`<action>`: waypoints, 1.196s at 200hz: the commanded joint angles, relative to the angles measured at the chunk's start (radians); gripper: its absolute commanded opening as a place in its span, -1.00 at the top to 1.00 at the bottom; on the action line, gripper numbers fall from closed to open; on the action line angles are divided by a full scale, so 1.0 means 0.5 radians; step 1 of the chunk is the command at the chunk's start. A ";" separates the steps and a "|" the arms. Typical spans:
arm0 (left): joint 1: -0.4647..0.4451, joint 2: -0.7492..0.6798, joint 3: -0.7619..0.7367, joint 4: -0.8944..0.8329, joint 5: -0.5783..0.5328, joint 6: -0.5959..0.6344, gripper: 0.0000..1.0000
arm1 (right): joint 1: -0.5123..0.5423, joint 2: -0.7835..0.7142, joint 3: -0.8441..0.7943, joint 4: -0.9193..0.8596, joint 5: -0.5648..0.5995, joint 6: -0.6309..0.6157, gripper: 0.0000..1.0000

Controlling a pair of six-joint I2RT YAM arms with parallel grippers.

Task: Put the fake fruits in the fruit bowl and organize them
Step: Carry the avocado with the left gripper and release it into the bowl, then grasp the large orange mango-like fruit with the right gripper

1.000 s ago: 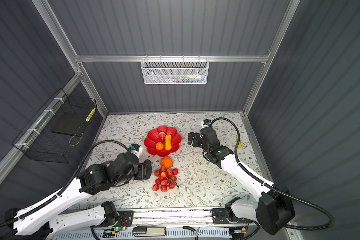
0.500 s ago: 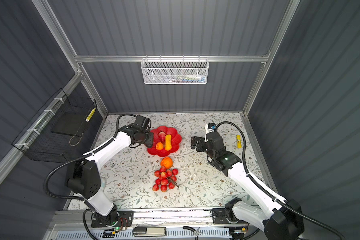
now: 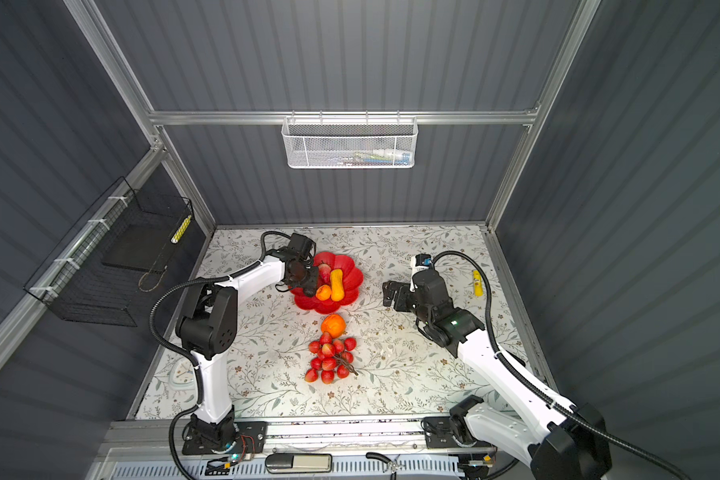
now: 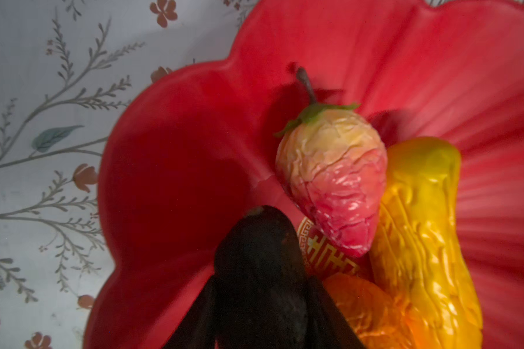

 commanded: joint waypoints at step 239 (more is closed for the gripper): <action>0.010 -2.715 -1.454 0.309 -0.633 -0.721 -1.00 | 0.681 1.535 0.804 -0.121 -0.357 0.108 -0.70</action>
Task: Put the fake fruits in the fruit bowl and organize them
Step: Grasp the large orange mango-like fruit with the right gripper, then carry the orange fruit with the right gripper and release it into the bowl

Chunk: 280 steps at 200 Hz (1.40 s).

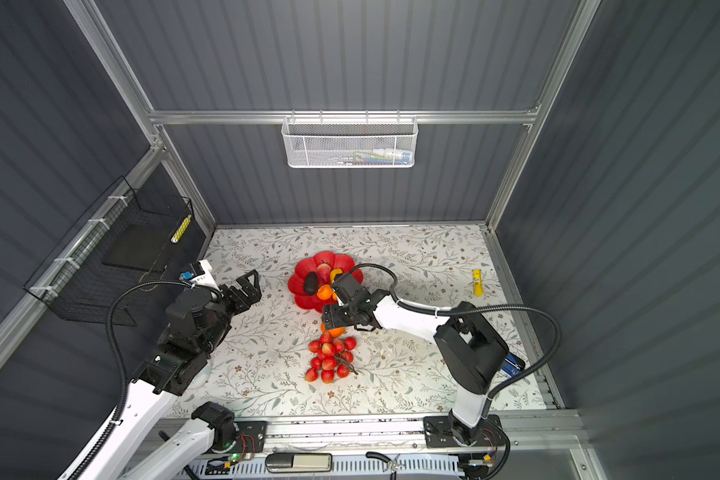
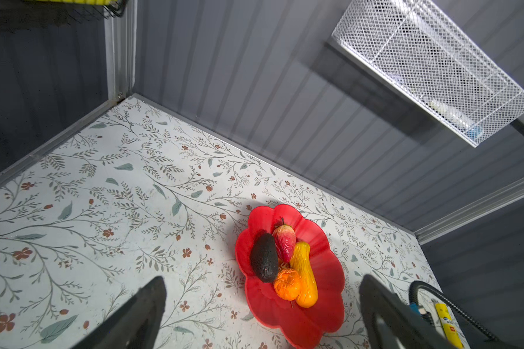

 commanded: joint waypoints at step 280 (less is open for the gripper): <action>0.008 -0.088 -0.083 -0.204 0.089 -0.061 -0.99 | -0.106 -0.034 0.477 -0.219 0.205 -0.385 0.10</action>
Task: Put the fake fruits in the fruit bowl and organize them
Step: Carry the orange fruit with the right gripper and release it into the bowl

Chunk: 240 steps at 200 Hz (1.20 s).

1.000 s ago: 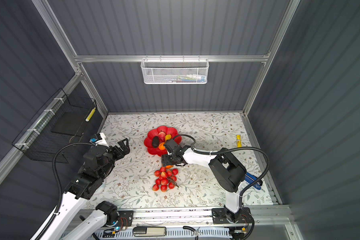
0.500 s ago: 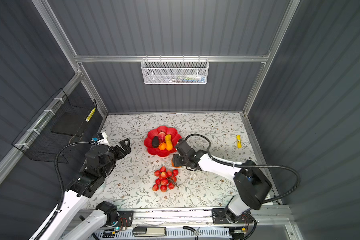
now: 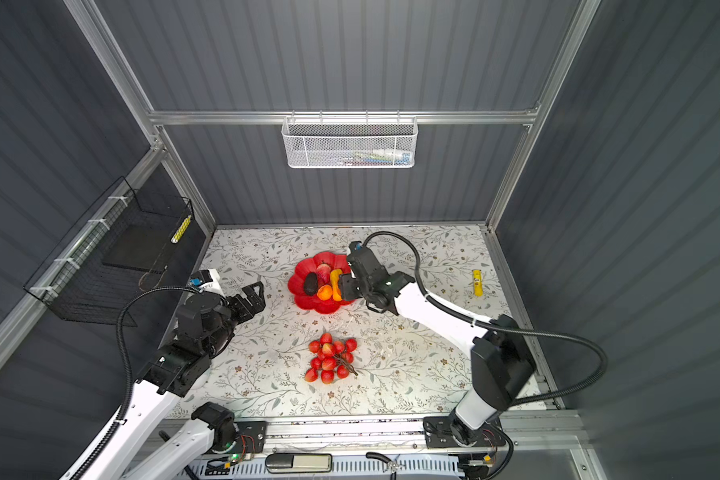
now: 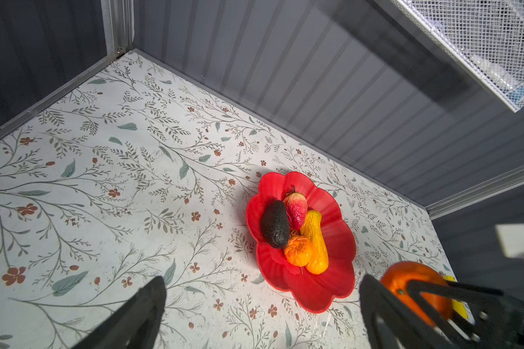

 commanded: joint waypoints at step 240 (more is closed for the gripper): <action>-0.004 0.374 0.231 -0.033 1.170 0.724 -0.72 | -0.233 -0.372 -0.226 0.256 -0.286 0.113 -0.85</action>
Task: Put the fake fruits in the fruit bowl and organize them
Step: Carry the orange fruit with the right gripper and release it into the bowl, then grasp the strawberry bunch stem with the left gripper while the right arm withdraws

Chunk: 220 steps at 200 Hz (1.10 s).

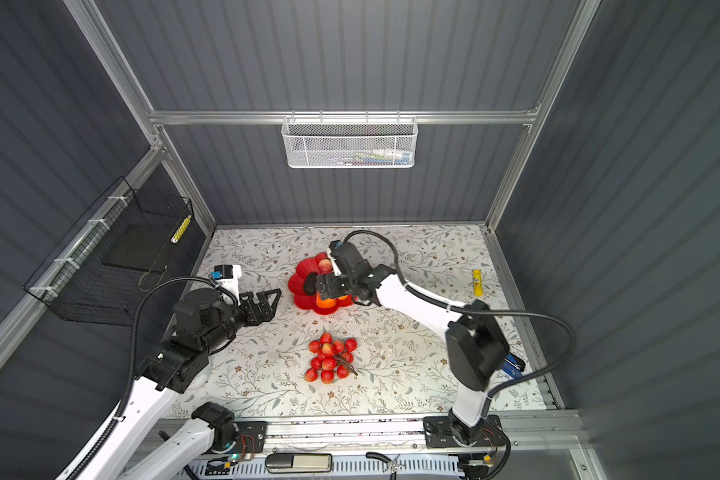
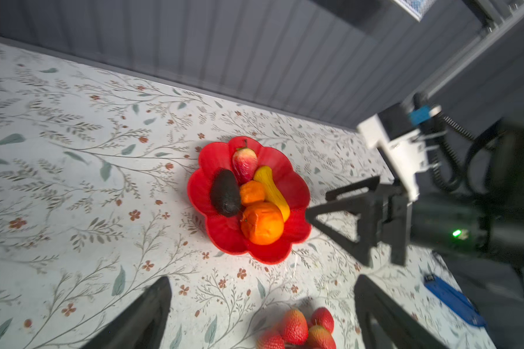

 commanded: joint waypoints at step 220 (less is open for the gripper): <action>-1.330 0.891 -0.435 0.751 0.302 2.017 -0.11 | -0.783 -1.317 -1.189 0.229 -0.136 0.275 -0.98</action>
